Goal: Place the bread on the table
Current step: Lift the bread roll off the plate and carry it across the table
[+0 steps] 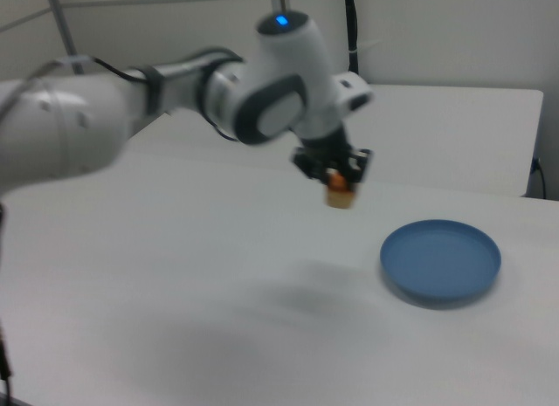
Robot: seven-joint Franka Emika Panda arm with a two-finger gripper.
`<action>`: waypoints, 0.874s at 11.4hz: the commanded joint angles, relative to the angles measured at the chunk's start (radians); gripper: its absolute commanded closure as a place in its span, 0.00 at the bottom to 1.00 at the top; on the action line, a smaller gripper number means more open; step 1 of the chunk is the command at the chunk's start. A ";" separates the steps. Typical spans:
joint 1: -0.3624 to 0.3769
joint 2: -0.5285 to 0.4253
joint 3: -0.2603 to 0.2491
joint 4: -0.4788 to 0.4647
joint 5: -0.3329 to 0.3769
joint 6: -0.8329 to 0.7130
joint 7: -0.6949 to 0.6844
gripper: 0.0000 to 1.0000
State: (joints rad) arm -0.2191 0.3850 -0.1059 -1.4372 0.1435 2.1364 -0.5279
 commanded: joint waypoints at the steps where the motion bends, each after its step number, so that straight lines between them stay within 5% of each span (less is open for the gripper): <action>1: 0.090 -0.249 -0.008 -0.216 -0.012 -0.226 0.003 0.60; 4: 0.217 -0.342 -0.008 -0.242 -0.038 -0.455 0.156 0.58; 9: 0.530 -0.403 -0.005 -0.383 -0.053 -0.463 0.451 0.58; 10: 0.570 -0.405 0.047 -0.432 -0.053 -0.461 0.471 0.58</action>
State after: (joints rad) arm 0.2693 0.0294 -0.0997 -1.7536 0.1078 1.6627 -0.1071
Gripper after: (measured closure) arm 0.581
